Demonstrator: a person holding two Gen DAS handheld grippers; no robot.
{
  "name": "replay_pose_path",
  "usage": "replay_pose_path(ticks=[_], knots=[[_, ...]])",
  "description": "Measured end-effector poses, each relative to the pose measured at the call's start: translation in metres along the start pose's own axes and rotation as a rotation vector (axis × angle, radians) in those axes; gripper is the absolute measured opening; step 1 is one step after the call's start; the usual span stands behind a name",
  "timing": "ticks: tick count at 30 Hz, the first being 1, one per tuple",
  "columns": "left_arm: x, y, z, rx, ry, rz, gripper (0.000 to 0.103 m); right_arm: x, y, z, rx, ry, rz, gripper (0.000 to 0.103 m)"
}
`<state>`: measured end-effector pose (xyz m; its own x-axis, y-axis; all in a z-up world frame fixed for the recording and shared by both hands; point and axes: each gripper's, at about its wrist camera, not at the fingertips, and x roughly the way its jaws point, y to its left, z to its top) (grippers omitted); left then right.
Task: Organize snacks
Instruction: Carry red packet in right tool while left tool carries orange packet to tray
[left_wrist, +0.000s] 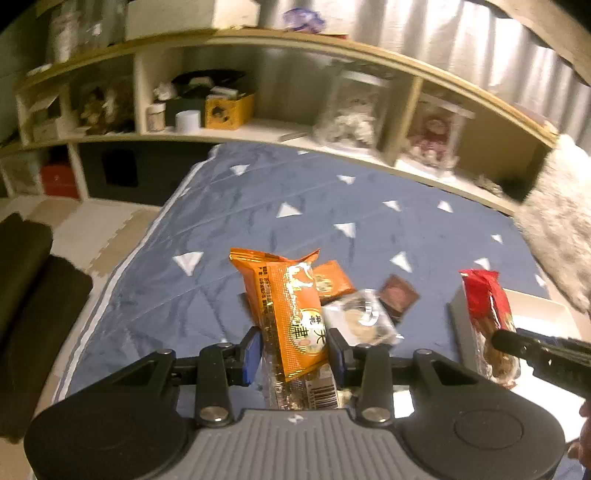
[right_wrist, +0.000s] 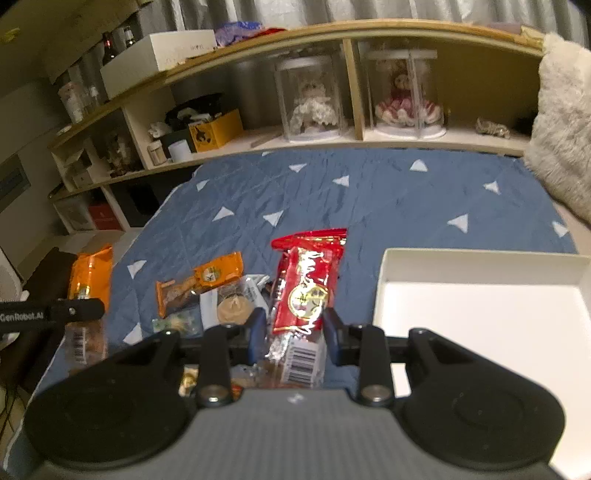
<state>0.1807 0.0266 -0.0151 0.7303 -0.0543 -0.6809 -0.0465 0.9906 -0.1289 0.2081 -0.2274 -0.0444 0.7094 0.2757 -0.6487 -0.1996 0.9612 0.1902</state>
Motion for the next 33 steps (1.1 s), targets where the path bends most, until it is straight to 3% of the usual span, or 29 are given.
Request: replay_pose_path(ticks=[8,19,33], knots=[[-0.021,-0.049,-0.006,0.036,0.020,-0.103,0.040,-0.046,-0.022,0.000,0.000,-0.032,-0.030,0.039],[-0.039,-0.136,-0.015,0.093,0.021,-0.211,0.040,-0.109,-0.090,-0.015,0.048,-0.053,-0.108,0.039],[-0.013,-0.265,-0.042,0.174,0.106,-0.352,0.040,-0.161,-0.191,-0.046,0.127,-0.046,-0.223,0.039]])
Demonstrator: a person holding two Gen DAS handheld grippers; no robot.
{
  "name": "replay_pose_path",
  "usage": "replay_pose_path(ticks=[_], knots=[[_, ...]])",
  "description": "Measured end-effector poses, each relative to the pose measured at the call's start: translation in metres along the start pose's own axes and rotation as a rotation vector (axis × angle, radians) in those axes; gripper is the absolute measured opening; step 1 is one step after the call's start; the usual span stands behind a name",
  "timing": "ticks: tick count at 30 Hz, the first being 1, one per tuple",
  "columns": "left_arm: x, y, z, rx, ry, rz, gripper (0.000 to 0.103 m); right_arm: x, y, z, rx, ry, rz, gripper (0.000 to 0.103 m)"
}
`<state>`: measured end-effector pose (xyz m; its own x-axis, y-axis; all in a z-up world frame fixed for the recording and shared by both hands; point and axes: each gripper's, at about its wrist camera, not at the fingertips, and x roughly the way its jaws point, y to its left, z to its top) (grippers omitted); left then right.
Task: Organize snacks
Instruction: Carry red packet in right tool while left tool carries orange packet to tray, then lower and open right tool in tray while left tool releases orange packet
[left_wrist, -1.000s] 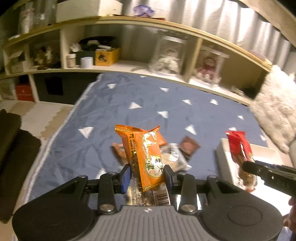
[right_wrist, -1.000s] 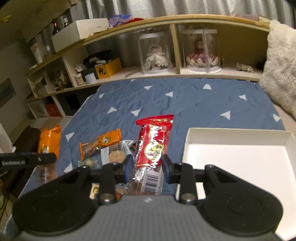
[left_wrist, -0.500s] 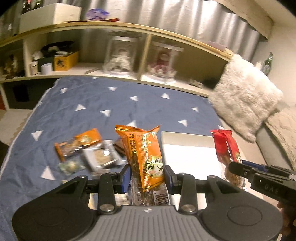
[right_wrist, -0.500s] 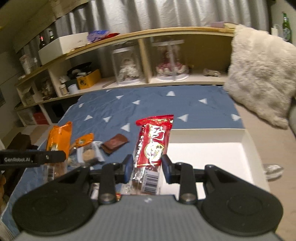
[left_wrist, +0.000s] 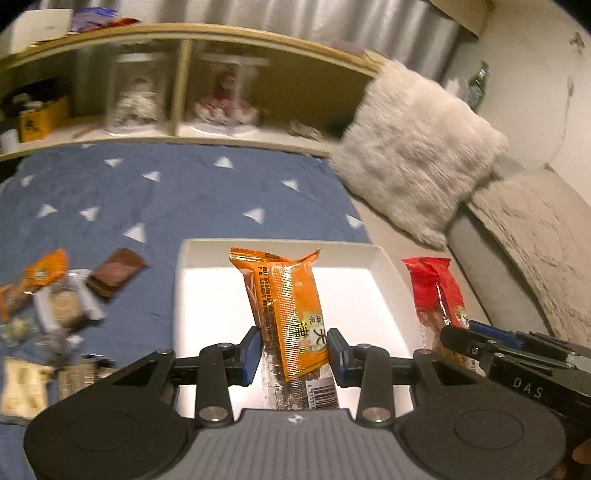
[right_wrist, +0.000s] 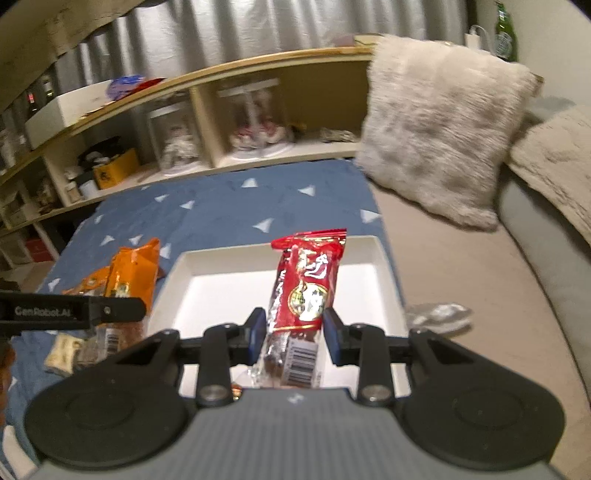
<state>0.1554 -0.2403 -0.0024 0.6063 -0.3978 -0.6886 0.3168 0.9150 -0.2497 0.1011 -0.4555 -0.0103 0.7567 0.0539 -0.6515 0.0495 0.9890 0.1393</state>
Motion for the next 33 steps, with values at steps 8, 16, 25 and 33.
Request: replay_pose_path(ticks=[8,16,25,33], knots=[[0.053,-0.039,-0.002,0.016,0.078,-0.062,0.040,0.017,-0.039,-0.009,0.015,0.054,-0.010,0.039],[0.096,-0.029,-0.010,-0.039,0.141,-0.072,0.041,0.059,-0.039,-0.004,0.017,0.121,0.018,0.039],[0.132,-0.013,-0.009,-0.121,0.177,-0.089,0.041,0.095,-0.037,-0.005,-0.014,0.187,-0.010,0.039],[0.147,-0.019,-0.004,-0.112,0.177,-0.134,0.058,0.107,-0.048,0.000,0.017,0.182,-0.052,0.045]])
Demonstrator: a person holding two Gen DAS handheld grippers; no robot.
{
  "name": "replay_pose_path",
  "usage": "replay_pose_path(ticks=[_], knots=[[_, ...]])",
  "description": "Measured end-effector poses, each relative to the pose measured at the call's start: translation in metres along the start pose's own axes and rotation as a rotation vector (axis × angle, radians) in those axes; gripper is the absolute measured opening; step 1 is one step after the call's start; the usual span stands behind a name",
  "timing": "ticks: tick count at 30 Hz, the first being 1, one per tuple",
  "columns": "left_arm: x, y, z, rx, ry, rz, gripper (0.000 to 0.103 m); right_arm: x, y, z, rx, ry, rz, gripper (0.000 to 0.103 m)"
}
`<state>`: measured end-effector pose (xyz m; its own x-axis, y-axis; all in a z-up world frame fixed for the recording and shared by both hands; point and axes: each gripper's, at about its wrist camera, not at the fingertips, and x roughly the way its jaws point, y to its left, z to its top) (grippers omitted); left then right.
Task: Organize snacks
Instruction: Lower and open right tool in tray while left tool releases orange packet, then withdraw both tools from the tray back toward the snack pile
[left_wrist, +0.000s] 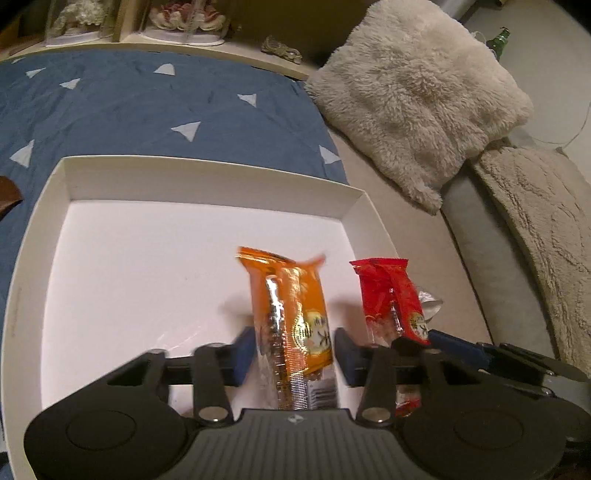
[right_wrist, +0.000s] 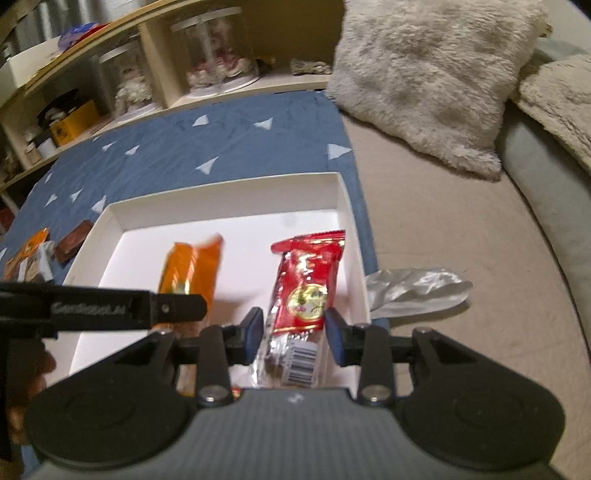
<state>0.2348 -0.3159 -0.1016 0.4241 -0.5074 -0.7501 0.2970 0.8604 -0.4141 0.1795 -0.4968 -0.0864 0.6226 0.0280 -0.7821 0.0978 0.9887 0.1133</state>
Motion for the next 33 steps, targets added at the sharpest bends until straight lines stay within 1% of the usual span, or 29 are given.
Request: replay_pose_path(ticks=[1,3,8,13,17,20,22,27,30,33], knots=[[0.000,0.000,0.000,0.004,0.002,0.000,0.067,0.002,-0.002,0.000,0.006,0.011,-0.004,0.050],[-0.001,0.000,-0.001,0.013,0.001,0.019,0.072,0.001,-0.004,-0.001,0.020,0.040,-0.012,0.051],[-0.004,0.008,-0.004,0.008,0.026,0.048,0.075,-0.002,-0.009,-0.006,0.029,0.056,-0.012,0.052],[-0.013,0.015,-0.010,0.025,0.038,0.077,0.083,-0.010,-0.011,-0.013,0.056,0.051,-0.010,0.056],[-0.023,0.019,-0.014,0.036,0.044,0.089,0.086,-0.018,-0.009,-0.018,0.062,0.046,-0.011,0.060],[-0.032,0.019,-0.017,0.046,0.044,0.091,0.090,-0.027,-0.006,-0.022,0.060,0.036,-0.015,0.066],[-0.038,0.019,-0.021,0.051,0.042,0.091,0.094,-0.033,-0.004,-0.025,0.060,0.025,-0.024,0.077],[-0.052,0.019,-0.029,0.065,0.035,0.096,0.102,-0.050,0.000,-0.032,0.073,-0.005,-0.045,0.091],[-0.060,0.021,-0.033,0.067,0.023,0.101,0.103,-0.061,0.002,-0.036,0.073,-0.015,-0.059,0.103],[-0.068,0.023,-0.036,0.072,0.014,0.103,0.103,-0.069,0.004,-0.040,0.073,-0.019,-0.065,0.102]])
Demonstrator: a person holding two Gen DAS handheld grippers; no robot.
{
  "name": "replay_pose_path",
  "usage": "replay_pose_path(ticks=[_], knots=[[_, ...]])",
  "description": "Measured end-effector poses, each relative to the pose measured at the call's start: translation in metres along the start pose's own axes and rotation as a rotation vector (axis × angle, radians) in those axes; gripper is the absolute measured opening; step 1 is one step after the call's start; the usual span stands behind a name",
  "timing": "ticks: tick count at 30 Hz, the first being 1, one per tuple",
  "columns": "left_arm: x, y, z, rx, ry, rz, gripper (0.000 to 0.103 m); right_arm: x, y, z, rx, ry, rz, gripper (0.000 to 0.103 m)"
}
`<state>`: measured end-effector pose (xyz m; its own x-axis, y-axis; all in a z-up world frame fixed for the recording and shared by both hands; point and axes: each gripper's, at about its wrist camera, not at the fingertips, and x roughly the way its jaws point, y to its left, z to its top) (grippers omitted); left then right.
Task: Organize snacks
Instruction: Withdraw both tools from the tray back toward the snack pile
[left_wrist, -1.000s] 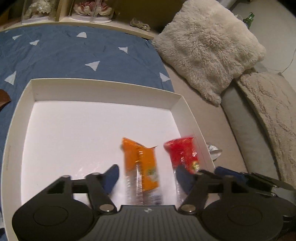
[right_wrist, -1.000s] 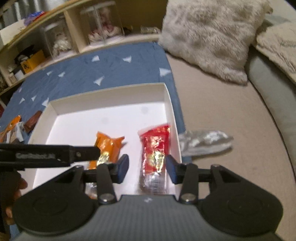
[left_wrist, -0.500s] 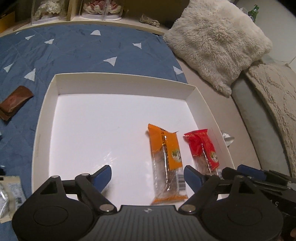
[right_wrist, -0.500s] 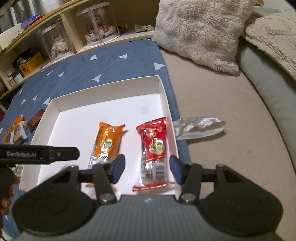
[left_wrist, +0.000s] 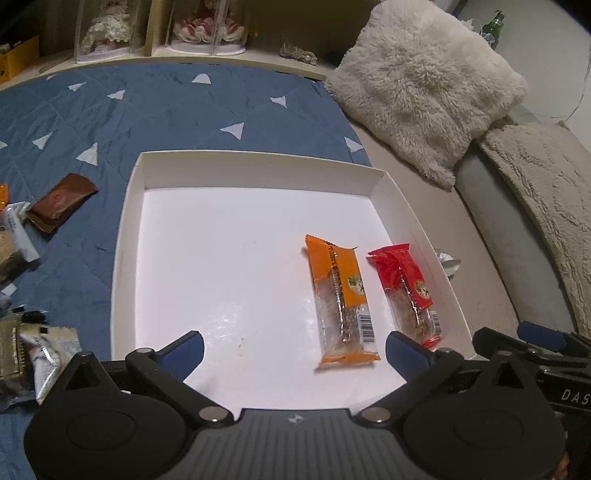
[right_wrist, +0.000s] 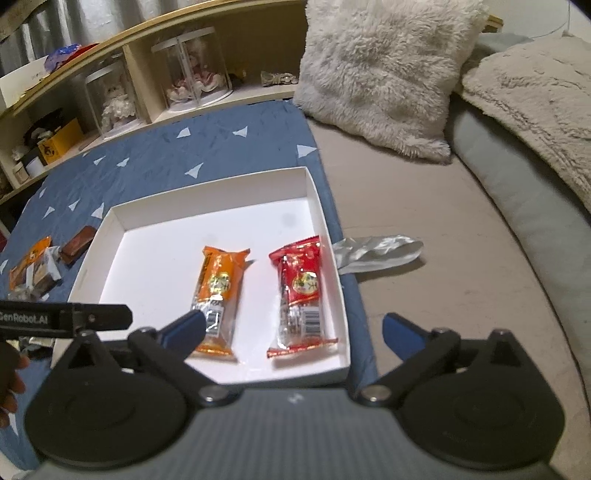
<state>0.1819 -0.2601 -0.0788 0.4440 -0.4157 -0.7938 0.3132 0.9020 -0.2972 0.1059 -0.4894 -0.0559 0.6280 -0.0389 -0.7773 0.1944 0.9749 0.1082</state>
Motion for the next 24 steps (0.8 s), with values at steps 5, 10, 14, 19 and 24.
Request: replay_pose_path(ticks=[5,10,14,19,24], knots=[[-0.012,0.005,-0.005,0.021,-0.009,0.004,0.103,-0.009,0.002,-0.004,0.008,-0.009,-0.021,0.102],[-0.026,0.012,-0.009,0.023,-0.030,0.005,0.103,-0.018,0.007,-0.009,-0.003,-0.019,-0.039,0.102],[-0.038,0.016,-0.014,0.037,-0.044,0.005,0.103,-0.024,0.009,-0.012,-0.011,-0.025,-0.047,0.102],[-0.051,0.020,-0.020,0.057,-0.064,0.000,0.103,-0.031,0.016,-0.014,-0.015,-0.032,-0.035,0.102],[-0.063,0.030,-0.022,0.057,-0.083,-0.001,0.103,-0.036,0.026,-0.013,-0.028,-0.040,-0.011,0.102]])
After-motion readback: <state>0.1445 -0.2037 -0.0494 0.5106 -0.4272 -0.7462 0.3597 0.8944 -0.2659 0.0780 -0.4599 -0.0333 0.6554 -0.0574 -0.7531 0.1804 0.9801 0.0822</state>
